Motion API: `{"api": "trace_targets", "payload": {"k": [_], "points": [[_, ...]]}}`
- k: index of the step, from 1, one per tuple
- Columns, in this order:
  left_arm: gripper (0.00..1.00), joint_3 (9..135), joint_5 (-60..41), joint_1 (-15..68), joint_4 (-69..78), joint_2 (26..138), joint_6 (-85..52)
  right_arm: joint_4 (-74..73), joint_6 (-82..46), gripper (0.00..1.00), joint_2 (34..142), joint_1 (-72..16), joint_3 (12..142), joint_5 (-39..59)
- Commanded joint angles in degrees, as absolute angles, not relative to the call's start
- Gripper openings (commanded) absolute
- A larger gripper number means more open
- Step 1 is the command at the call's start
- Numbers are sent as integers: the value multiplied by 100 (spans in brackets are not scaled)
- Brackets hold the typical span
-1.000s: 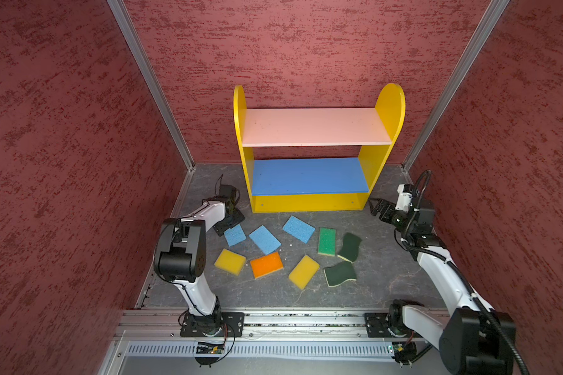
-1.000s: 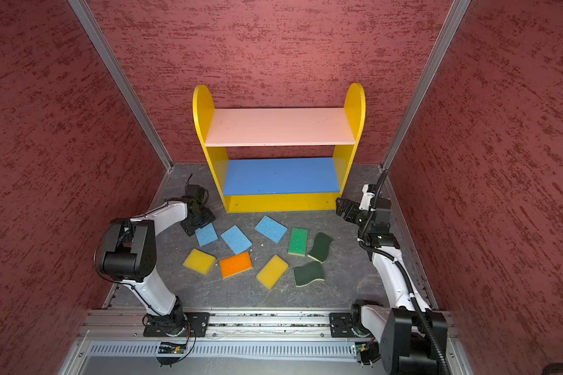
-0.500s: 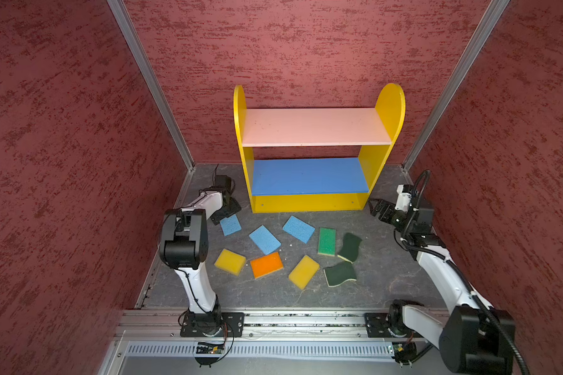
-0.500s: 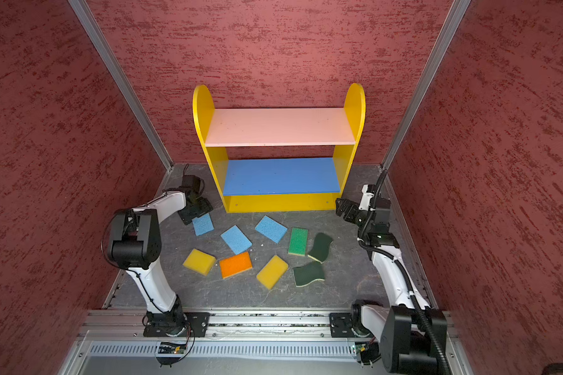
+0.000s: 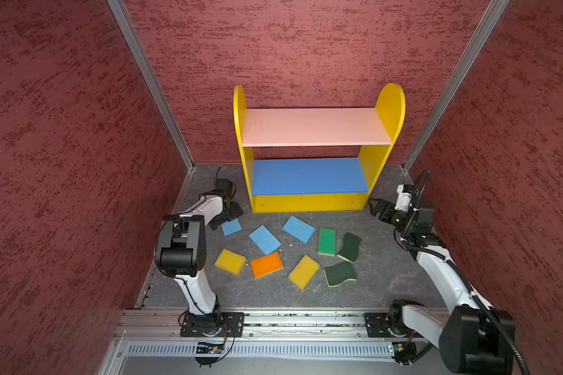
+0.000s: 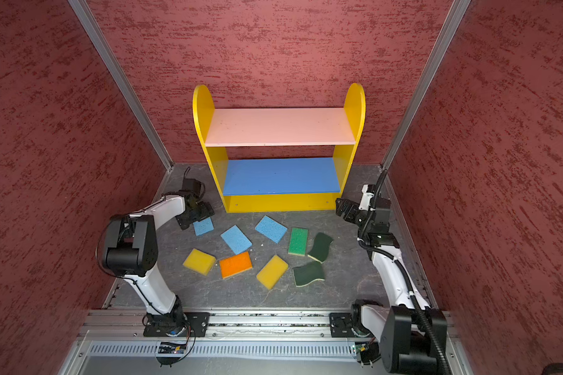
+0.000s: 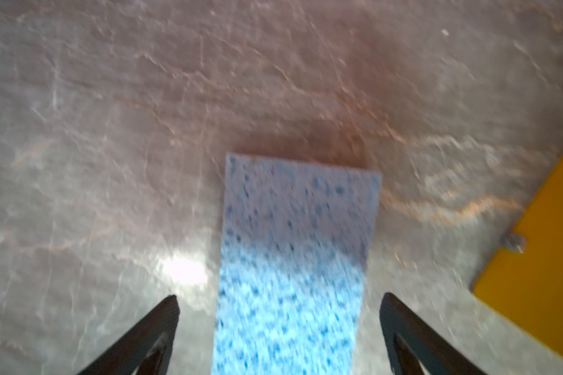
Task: Place and organize the cleaning sponges onto the shelf
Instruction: 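Lower the left gripper and close it on the light blue sponge's end, then tighten the left grip and lift the light blue sponge off the table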
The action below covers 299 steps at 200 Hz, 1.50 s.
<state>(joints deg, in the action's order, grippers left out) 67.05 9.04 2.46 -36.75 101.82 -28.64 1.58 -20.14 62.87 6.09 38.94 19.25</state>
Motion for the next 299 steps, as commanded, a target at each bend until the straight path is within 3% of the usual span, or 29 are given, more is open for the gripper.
{"api": "trace_targets", "payload": {"k": [1, 104, 210, 299], "points": [[98, 6518, 1000, 459, -3797, 9966, -2922, 53, -1975, 99, 6162, 583, 4062, 1960], [100, 6067, 1115, 666, -3737, 9822, -3037, 167, -2004, 99, 6100, 589, 4055, 1903], [90, 6234, 785, 345, -3758, 10057, -2823, 79, -2061, 99, 6161, 584, 3980, 1887], [91, 6301, 926, 393, -3863, 9984, -2855, 44, -2057, 99, 6170, 594, 4005, 1898]]}}
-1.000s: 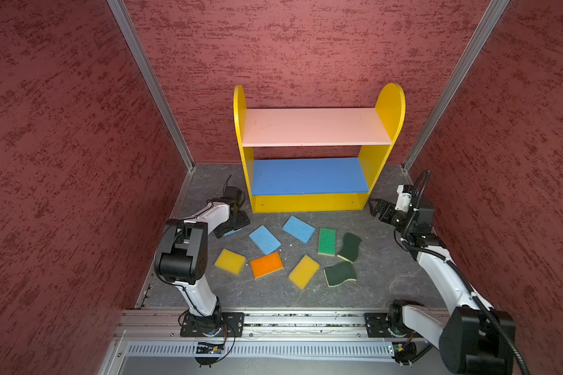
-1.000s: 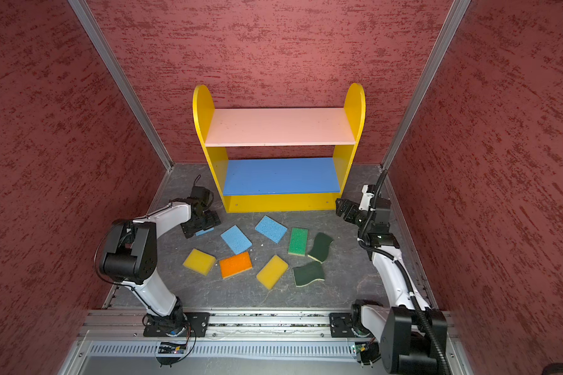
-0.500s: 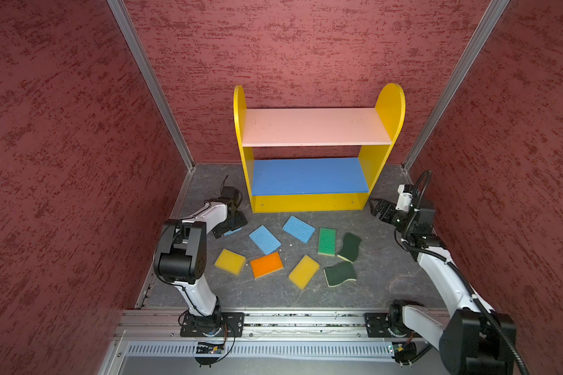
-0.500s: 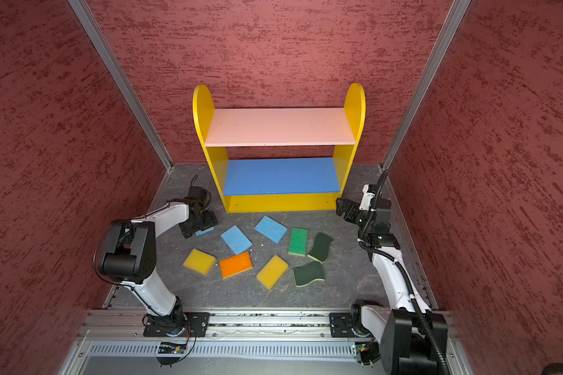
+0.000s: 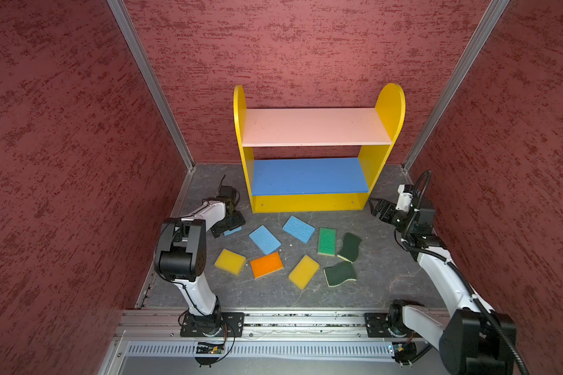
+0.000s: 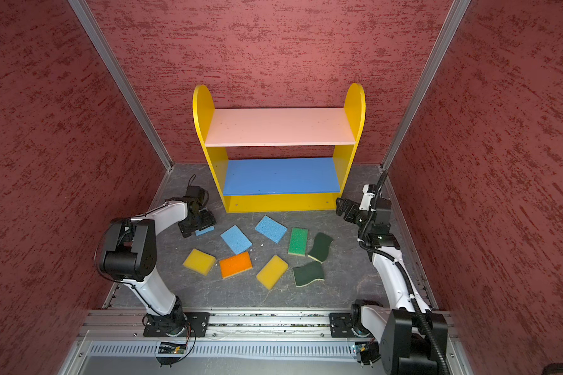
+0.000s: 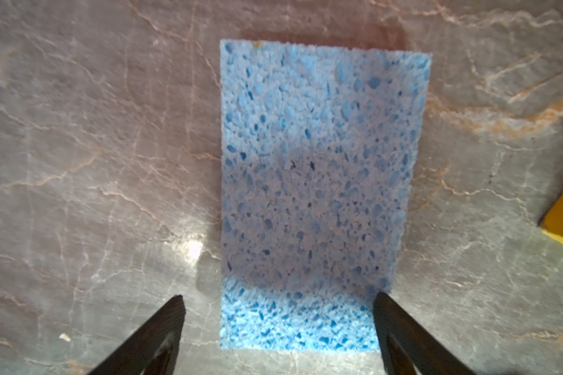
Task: Place and organize the cleaning sponges onto the shelf
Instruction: 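Tighten the left grip and lift the light blue sponge off the table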
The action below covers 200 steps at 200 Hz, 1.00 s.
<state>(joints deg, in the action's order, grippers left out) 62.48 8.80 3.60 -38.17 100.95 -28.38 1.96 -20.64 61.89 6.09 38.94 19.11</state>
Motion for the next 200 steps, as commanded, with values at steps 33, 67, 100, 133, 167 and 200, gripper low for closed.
{"api": "trace_targets", "payload": {"k": [33, 67, 100, 133, 167, 200], "points": [[91, 6284, 859, 402, -3854, 9754, -2827, 11, -2048, 99, 6139, 590, 3991, 1942], [92, 6260, 770, 422, -3841, 9718, -2726, -45, -2107, 98, 6134, 586, 3962, 2002], [95, 6331, 706, 461, -3902, 9993, -2672, -62, -2136, 98, 6146, 585, 3963, 1995], [96, 6363, 772, 553, -3902, 10125, -2653, -32, -2105, 98, 6101, 588, 3940, 1961], [96, 6521, 896, 562, -4128, 10253, -2759, 13, -2074, 99, 6091, 588, 3963, 1938], [96, 6643, 935, 545, -4256, 10367, -2777, 11, -2067, 99, 6082, 589, 3948, 1925]]}}
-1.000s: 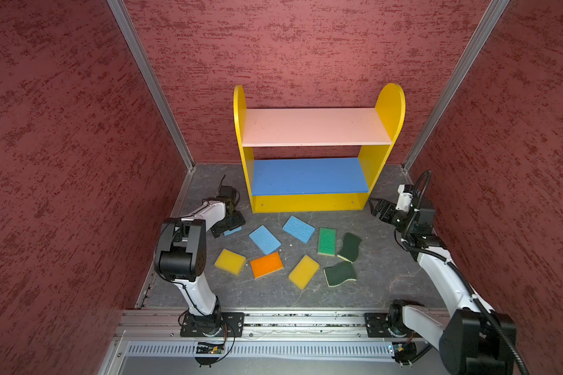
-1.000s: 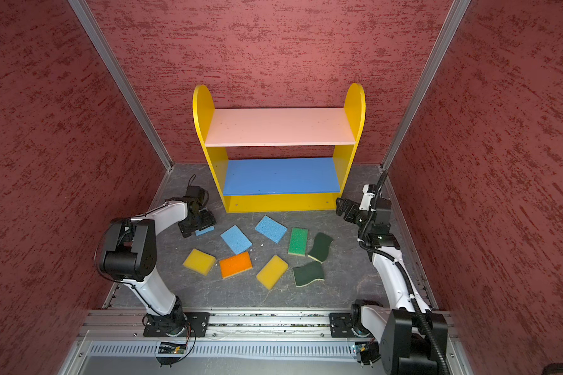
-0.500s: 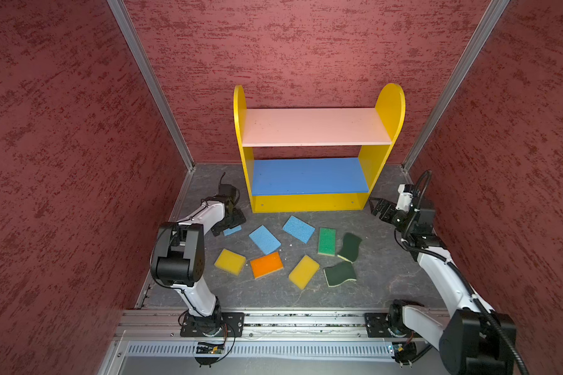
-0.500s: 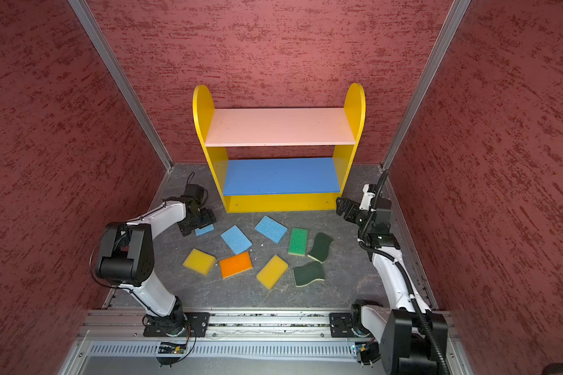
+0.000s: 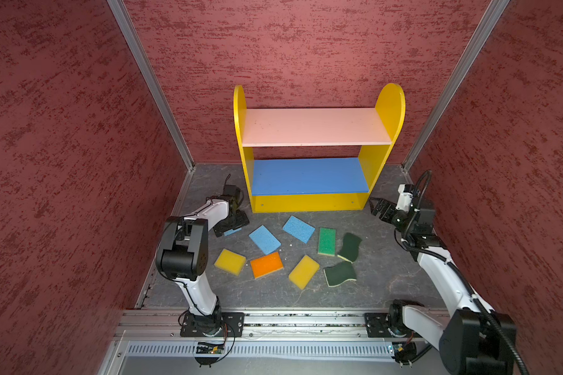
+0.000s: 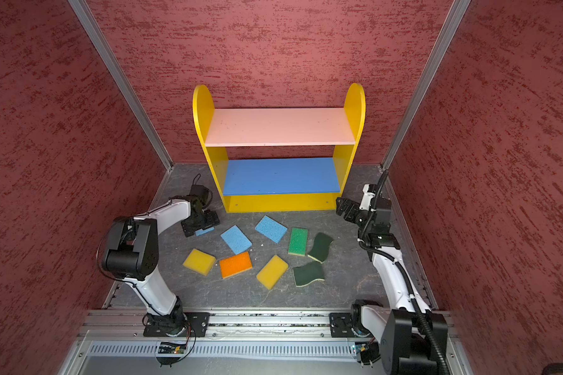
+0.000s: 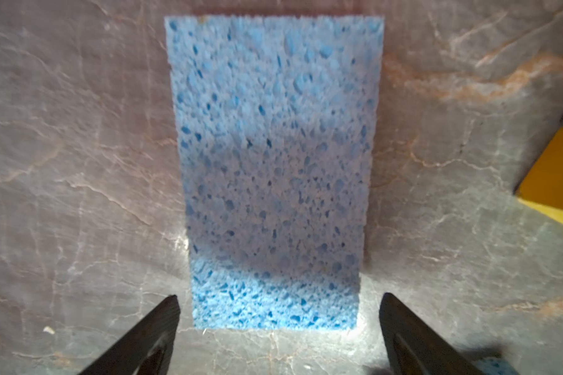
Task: Place and organize the cleaning sponges onto the shelf
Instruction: 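Tighten the left grip and lift the light blue sponge off the table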
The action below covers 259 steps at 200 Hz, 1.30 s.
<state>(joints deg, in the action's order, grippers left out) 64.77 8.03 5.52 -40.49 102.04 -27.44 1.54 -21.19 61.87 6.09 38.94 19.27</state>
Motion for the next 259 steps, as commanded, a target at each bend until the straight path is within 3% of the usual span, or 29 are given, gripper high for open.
{"api": "trace_targets", "payload": {"k": [1, 82, 177, 198, 217, 259], "points": [[96, 6648, 938, 541, -4264, 10369, -2777, 10, -2066, 99, 6082, 584, 3943, 1925], [94, 6899, 982, 487, -4495, 10652, -2753, 53, -1996, 99, 6056, 585, 3947, 1911], [85, 6620, 769, 330, -4159, 10890, -2500, 77, -1969, 98, 6082, 583, 3933, 1863], [79, 6612, 647, 299, -4142, 10884, -2375, 80, -1969, 98, 6089, 588, 3931, 1867], [68, 6584, 510, 284, -4106, 10869, -2256, 87, -1980, 98, 6080, 582, 3929, 1855], [65, 6403, 438, 247, -3983, 10713, -2242, 179, -1943, 98, 6034, 589, 3959, 1832]]}}
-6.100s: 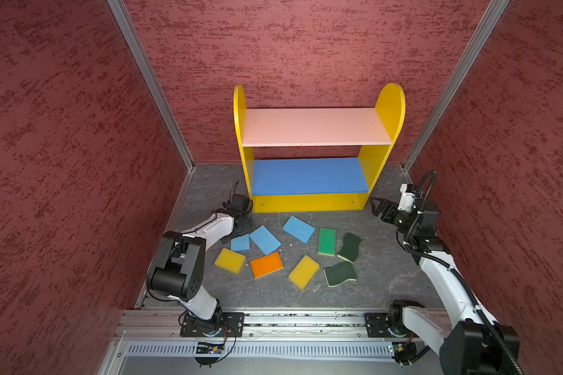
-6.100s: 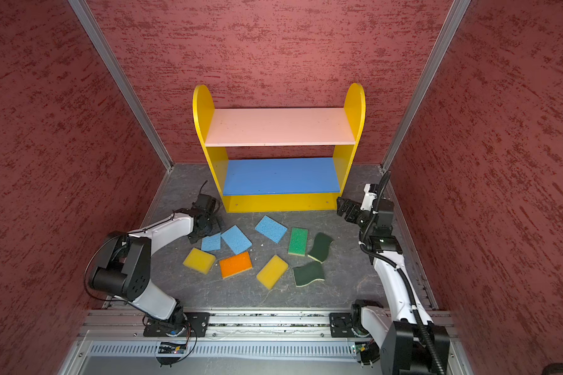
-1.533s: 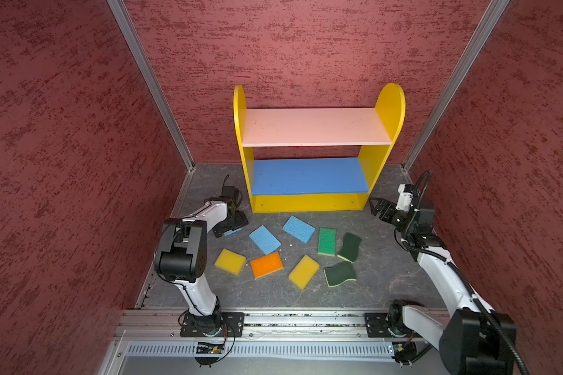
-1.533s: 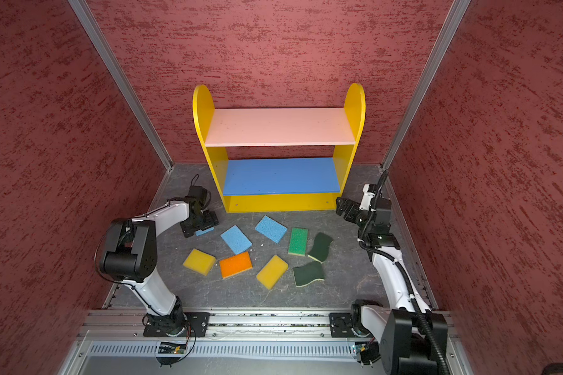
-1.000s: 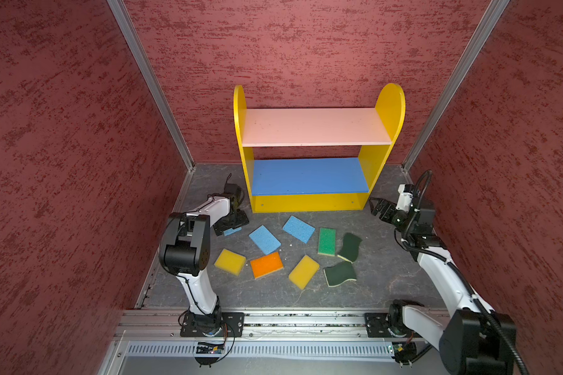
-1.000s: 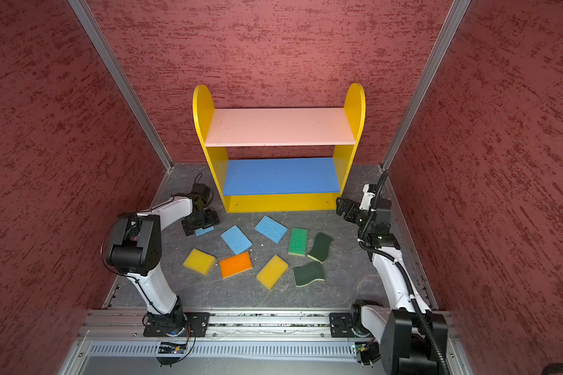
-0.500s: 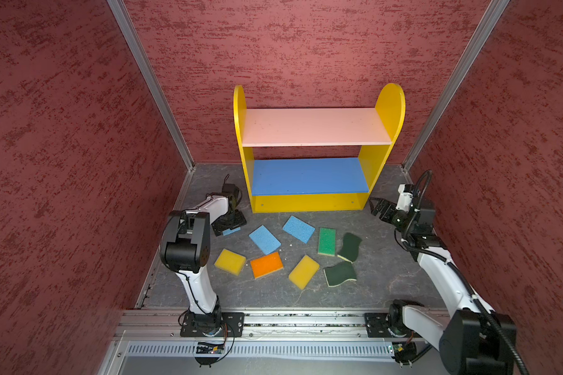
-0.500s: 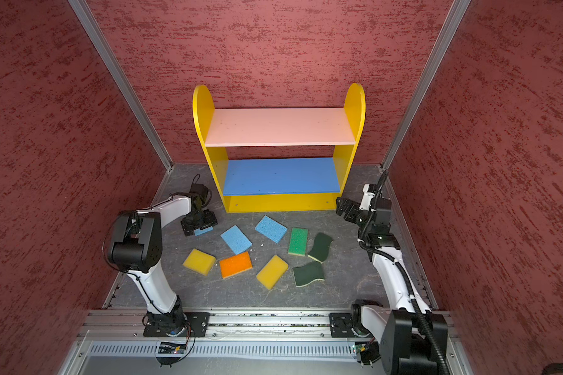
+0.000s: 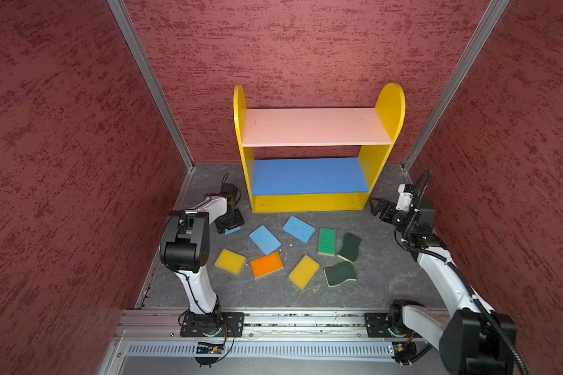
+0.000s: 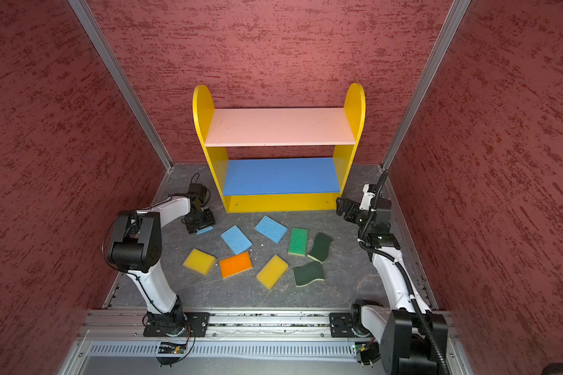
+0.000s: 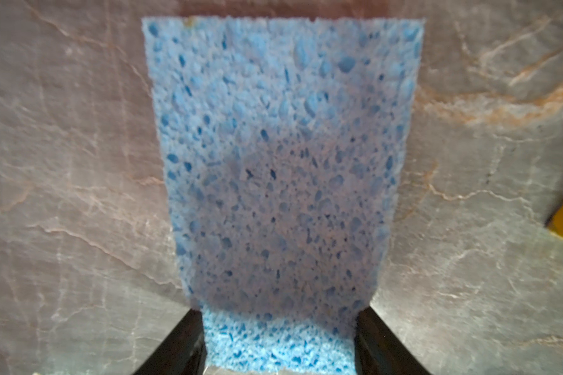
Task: Place and organize the cleaning sponges onto the shelf
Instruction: 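Tighten the left grip and lift the light blue sponge off the table, then carry the light blue sponge with the left gripper up toward the pink shelf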
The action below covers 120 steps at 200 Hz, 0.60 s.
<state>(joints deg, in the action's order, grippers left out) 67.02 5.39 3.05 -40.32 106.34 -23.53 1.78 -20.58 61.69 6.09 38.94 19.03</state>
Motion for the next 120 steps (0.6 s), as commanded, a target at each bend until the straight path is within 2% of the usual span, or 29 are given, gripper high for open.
{"api": "trace_targets", "payload": {"k": [1, 56, 120], "points": [[65, 6401, 439, 246, -3987, 10714, -2242, 182, -1943, 98, 6032, 584, 3957, 1834], [55, 6156, 441, 239, -3932, 10171, -2164, 277, -1898, 98, 5933, 587, 3978, 1829], [54, 6101, 479, 231, -4412, 9275, -2144, 316, -1925, 98, 5871, 595, 3992, 1886]]}}
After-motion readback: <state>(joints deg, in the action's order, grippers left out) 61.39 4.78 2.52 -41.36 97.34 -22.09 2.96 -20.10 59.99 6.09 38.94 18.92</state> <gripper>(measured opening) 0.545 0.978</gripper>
